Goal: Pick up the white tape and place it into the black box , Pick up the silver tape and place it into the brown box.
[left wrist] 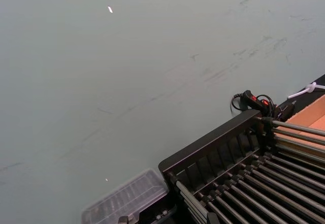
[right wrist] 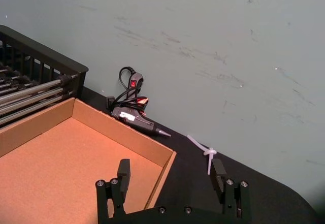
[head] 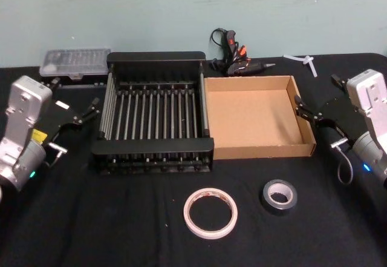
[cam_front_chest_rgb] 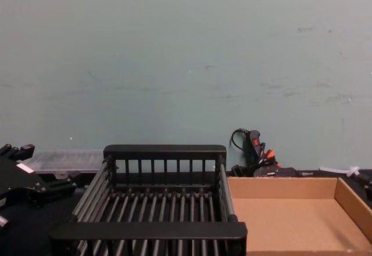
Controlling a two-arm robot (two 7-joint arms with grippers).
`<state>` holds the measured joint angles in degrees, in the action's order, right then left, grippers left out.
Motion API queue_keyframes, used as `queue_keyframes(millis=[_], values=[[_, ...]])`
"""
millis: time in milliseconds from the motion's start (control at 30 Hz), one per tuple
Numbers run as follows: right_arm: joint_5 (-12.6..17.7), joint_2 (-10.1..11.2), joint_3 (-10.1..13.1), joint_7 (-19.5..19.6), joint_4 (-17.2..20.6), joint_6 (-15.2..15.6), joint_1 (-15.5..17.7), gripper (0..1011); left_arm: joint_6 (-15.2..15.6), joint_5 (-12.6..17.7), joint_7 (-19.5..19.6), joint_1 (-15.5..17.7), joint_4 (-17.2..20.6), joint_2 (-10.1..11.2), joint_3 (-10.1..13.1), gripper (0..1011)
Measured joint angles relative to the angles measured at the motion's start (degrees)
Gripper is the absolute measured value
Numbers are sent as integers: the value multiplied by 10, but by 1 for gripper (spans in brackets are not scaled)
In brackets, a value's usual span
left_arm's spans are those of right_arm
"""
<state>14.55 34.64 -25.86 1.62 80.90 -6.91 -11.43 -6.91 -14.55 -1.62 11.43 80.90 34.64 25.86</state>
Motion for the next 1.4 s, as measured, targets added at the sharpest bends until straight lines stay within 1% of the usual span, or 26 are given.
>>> queue_keyframes(millis=[1400], values=[[0, 0, 0, 0, 0, 0, 0, 1002, 0, 0, 0, 0, 0, 0, 0, 1001]])
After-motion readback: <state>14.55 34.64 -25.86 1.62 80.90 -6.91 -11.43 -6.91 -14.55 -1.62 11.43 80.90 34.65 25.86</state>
